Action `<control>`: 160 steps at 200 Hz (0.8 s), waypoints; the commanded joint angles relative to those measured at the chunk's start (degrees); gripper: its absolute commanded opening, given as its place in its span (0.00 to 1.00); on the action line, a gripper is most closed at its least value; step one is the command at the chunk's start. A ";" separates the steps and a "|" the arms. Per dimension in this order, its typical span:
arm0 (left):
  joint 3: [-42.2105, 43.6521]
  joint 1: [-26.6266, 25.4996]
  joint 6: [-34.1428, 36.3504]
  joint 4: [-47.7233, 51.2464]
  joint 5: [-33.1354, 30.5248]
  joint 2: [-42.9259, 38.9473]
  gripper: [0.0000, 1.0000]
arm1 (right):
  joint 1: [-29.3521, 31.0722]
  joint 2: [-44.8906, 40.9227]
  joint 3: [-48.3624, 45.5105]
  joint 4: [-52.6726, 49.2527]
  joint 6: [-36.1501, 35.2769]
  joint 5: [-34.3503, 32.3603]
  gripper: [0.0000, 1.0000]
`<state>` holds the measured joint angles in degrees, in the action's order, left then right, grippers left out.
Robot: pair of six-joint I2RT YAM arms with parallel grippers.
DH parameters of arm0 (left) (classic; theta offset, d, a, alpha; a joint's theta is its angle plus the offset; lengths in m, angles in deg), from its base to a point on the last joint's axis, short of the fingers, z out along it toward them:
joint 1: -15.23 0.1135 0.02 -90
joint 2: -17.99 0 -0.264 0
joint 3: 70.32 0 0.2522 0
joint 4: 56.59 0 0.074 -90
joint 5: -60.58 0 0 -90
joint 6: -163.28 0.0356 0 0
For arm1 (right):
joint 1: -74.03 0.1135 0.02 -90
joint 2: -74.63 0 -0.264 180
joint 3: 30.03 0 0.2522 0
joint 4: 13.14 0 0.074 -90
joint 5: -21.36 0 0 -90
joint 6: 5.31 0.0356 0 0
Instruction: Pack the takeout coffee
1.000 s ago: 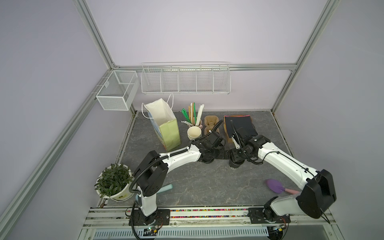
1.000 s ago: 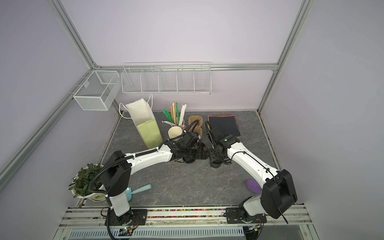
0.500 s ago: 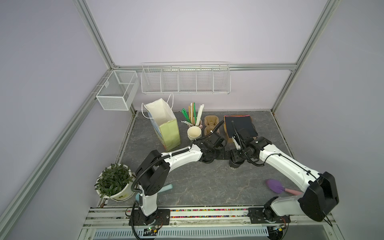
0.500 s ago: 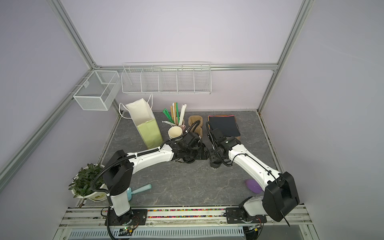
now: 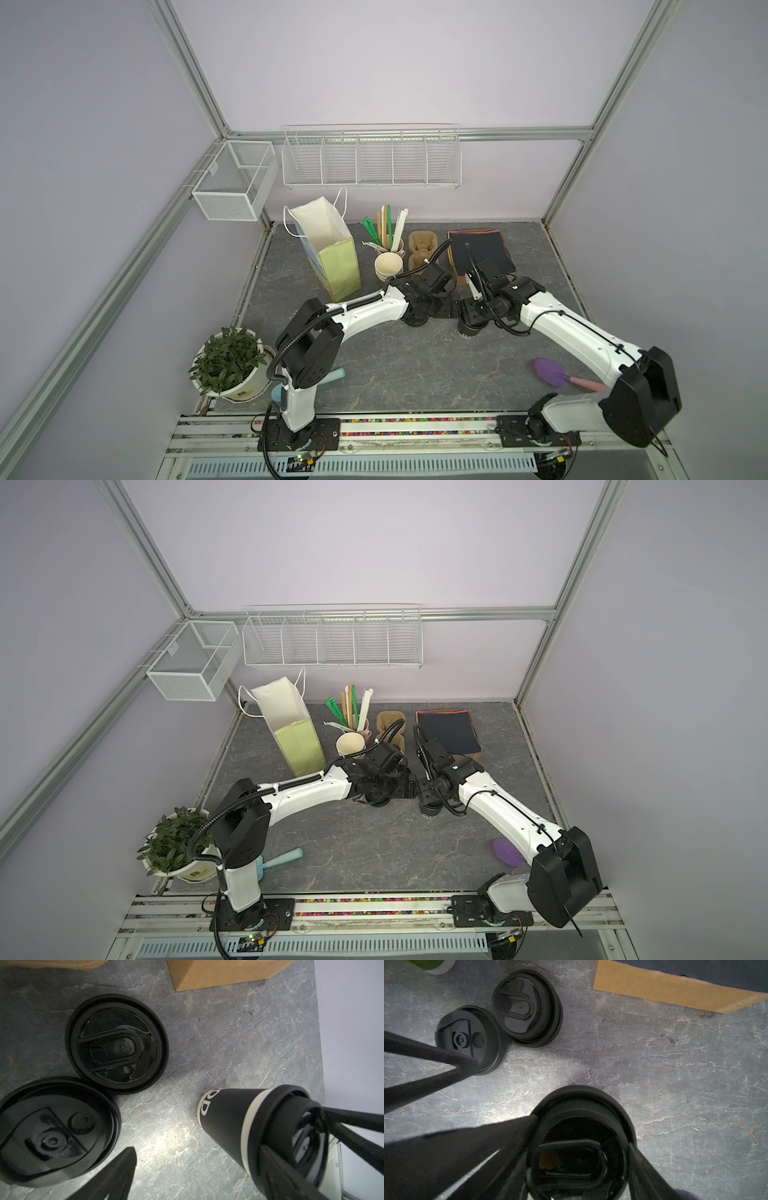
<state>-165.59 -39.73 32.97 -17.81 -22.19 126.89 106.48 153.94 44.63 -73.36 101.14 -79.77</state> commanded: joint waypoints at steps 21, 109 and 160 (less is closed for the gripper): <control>0.17 -0.85 -0.31 0.70 -3.53 1.86 0.92 | 1.96 4.50 -6.55 -6.26 1.22 14.36 0.68; -7.65 -0.64 2.41 5.21 -8.06 -3.81 1.00 | 1.32 2.43 -4.16 -6.83 2.14 13.35 0.69; -2.33 0.12 1.62 2.39 -8.34 -9.22 1.00 | 1.28 2.49 -2.72 -7.77 1.86 12.46 0.69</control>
<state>-169.24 -39.42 34.82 -11.02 -29.12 121.93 106.46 153.20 44.70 -72.73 102.25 -75.86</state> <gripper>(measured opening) 0.995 0.695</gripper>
